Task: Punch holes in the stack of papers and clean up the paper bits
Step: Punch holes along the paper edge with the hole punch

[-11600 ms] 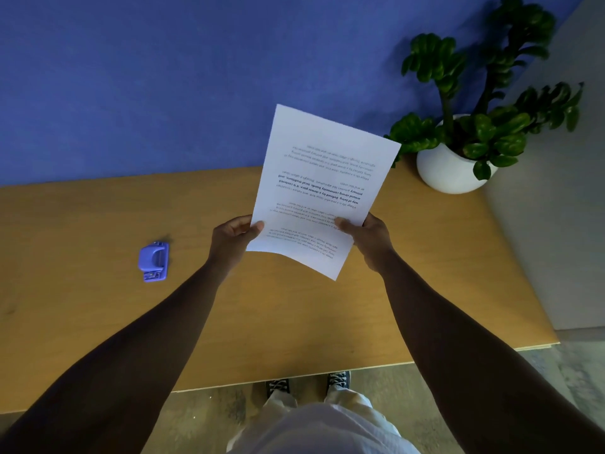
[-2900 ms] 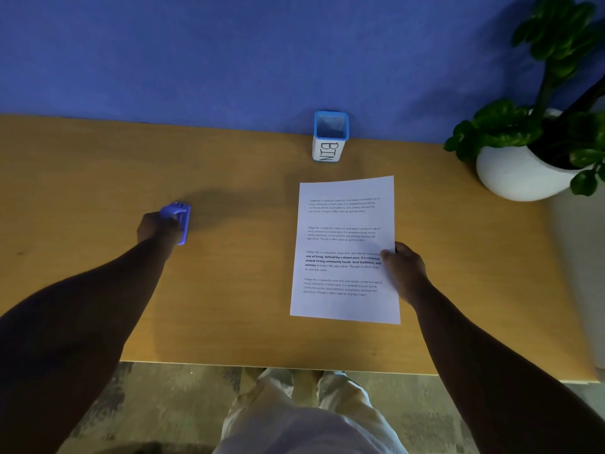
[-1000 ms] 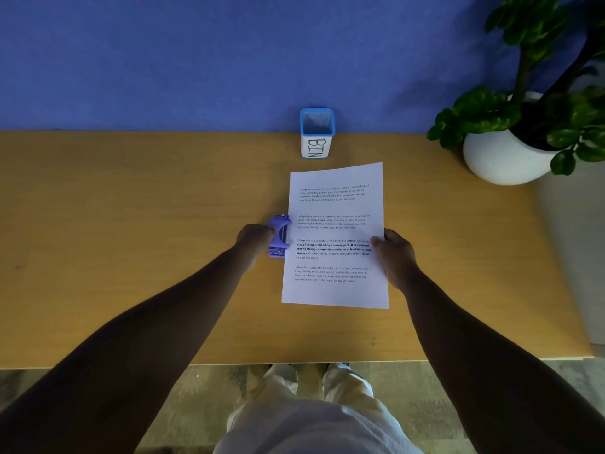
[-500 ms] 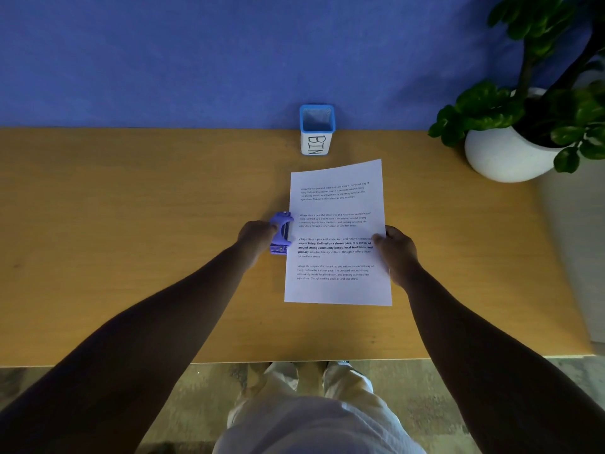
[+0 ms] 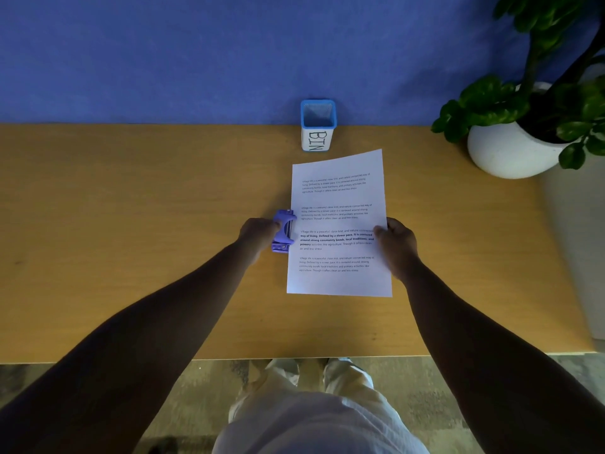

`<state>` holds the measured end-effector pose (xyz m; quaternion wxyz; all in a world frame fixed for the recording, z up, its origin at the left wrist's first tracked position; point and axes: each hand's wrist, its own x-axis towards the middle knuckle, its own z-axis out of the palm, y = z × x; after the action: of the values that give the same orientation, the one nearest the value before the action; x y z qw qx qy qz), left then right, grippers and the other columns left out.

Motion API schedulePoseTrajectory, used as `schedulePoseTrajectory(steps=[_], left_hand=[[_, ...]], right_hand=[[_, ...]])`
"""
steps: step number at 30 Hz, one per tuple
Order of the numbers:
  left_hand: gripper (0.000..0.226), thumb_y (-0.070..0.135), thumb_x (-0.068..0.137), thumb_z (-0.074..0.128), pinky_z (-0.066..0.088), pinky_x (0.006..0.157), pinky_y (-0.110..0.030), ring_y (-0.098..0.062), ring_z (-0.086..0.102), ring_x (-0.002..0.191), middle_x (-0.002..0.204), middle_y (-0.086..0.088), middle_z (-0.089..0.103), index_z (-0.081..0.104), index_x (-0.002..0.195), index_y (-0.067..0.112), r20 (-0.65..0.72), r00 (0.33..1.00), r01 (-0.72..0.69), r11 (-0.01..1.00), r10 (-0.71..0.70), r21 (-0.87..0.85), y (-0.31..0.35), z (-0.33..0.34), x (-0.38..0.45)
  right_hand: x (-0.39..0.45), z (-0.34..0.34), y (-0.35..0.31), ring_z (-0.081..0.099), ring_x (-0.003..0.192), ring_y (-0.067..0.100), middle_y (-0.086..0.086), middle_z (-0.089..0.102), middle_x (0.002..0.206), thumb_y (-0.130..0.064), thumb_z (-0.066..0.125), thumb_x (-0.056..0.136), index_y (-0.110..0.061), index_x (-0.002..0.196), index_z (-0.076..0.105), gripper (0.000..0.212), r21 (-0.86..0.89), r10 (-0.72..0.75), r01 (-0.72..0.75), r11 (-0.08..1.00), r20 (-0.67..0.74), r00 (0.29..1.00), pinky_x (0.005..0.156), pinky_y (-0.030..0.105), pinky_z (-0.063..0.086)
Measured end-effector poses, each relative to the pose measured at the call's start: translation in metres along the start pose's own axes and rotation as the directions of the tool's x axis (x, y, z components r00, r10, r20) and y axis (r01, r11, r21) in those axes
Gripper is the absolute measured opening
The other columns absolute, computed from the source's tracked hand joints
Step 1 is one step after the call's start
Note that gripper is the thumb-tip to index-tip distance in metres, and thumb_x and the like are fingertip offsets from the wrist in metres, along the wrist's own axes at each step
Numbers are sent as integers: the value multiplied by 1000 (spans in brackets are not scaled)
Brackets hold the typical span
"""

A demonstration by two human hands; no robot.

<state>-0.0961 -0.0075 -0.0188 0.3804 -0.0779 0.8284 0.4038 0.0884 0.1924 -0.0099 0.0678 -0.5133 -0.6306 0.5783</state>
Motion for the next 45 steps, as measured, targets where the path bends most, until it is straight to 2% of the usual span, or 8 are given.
schedulePoseTrajectory(steps=[9,13,20,25,28,30,36,45], left_hand=[[23,28,94,62,43,75,-33,-21,52,85,90,-8,56,55,84,9,12,997,71,997,-71,30,-4,-1,3],[22,27,93,62,45,76,-32,-20,53,82,81,-4,54,56,99,7,2,996,93,996,-93,-10,-2,-4,4],[20,23,93,62,44,76,-33,-23,53,85,94,-10,57,54,79,12,-2,994,109,993,-109,-47,-1,-9,5],[19,25,92,63,45,76,-33,-22,55,86,97,-11,59,57,95,7,4,994,114,992,-114,-52,-1,-9,3],[18,25,92,63,45,76,-33,-22,55,85,95,-11,59,57,85,9,6,993,117,992,-117,-54,-1,-8,2],[18,25,92,64,45,76,-33,-22,56,86,97,-11,61,60,92,7,17,993,118,991,-118,-57,0,-7,1],[23,26,93,63,45,77,-32,-21,56,86,97,-10,60,60,102,6,31,993,119,992,-118,-44,1,-3,-2],[21,26,93,64,43,76,-31,-20,54,86,97,-9,59,59,99,6,26,993,113,993,-113,-14,-2,2,-4]], right_hand=[[-1,-1,-2,62,72,10,-16,68,81,-13,53,90,-33,81,67,27,26,-5,6,1000,-42,999,64,22,50],[-1,-4,-2,64,77,12,-15,69,86,-13,53,92,-31,92,68,24,-22,-29,30,999,8,1000,69,25,53],[-3,-2,-10,61,69,7,-14,68,83,-14,51,91,-28,99,69,24,-101,-78,83,991,50,996,53,16,46],[-4,2,-9,63,77,16,-6,72,90,-16,50,90,-28,102,71,27,-129,-84,90,987,53,995,66,26,51],[-4,3,-8,64,79,19,-1,73,94,-17,49,89,-26,102,71,27,-138,-100,106,985,50,994,68,30,53],[-4,5,-7,63,81,20,4,73,96,-16,50,90,-22,102,72,25,-137,-105,110,984,46,993,73,37,55],[-6,8,-6,64,78,18,-10,71,85,-15,53,91,-29,96,70,23,-51,-70,72,996,41,997,72,31,54],[-9,4,-2,63,75,16,-5,71,87,-11,53,91,-26,100,70,24,-20,-43,44,999,43,998,72,29,52]])
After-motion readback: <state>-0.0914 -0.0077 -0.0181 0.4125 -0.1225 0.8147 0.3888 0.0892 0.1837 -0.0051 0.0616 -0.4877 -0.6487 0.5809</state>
